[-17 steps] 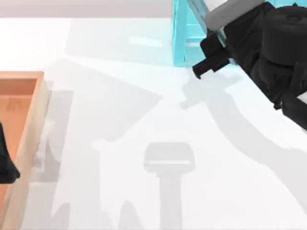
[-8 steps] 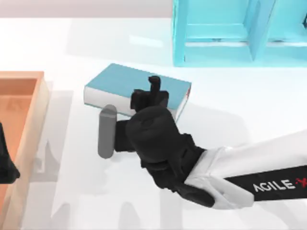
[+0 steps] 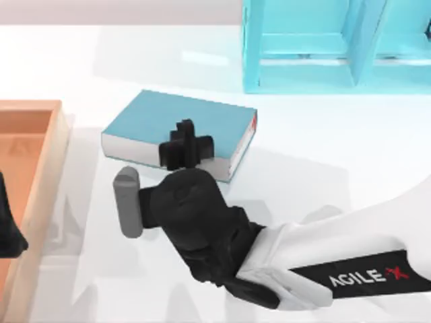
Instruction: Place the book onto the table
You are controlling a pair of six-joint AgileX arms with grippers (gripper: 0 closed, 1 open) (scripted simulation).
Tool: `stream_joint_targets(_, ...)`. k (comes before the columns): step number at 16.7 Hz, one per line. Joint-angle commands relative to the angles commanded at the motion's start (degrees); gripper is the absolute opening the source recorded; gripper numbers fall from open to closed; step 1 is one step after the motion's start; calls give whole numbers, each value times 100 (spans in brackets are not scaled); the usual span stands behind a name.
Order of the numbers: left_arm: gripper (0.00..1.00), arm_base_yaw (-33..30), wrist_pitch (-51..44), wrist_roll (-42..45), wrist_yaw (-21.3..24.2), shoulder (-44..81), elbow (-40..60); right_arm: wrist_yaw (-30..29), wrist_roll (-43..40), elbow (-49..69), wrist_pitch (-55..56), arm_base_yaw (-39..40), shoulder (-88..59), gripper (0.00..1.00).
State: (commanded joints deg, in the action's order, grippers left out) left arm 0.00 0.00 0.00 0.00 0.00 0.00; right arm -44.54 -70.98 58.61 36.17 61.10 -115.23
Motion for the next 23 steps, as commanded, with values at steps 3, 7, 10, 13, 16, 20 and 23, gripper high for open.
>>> stream_joint_targets(3, 100, 0, 0, 0, 0, 0, 0, -11, 33, -61, -14, 10, 24, 0)
stream_joint_targets(7, 100, 0, 0, 0, 0, 0, 0, -53, 28, -77, -10, 57, 66, 0)
stream_joint_targets(10, 100, 0, 0, 0, 0, 0, 0, -48, 42, -93, 48, 36, -28, 0)
stream_joint_targets(13, 100, 0, 0, 0, 0, 0, 0, -42, 36, -179, 328, 42, -290, 0)
stream_joint_targets(16, 100, 0, 0, 0, 0, 0, 0, -48, 50, -217, 601, 35, -464, 0)
stream_joint_targets(20, 100, 0, 0, 0, 0, 0, 0, -49, 51, -217, 620, 34, -471, 0)
stream_joint_targets(23, 100, 0, 0, 0, 0, 0, 0, -49, 51, -217, 620, 34, -471, 23)
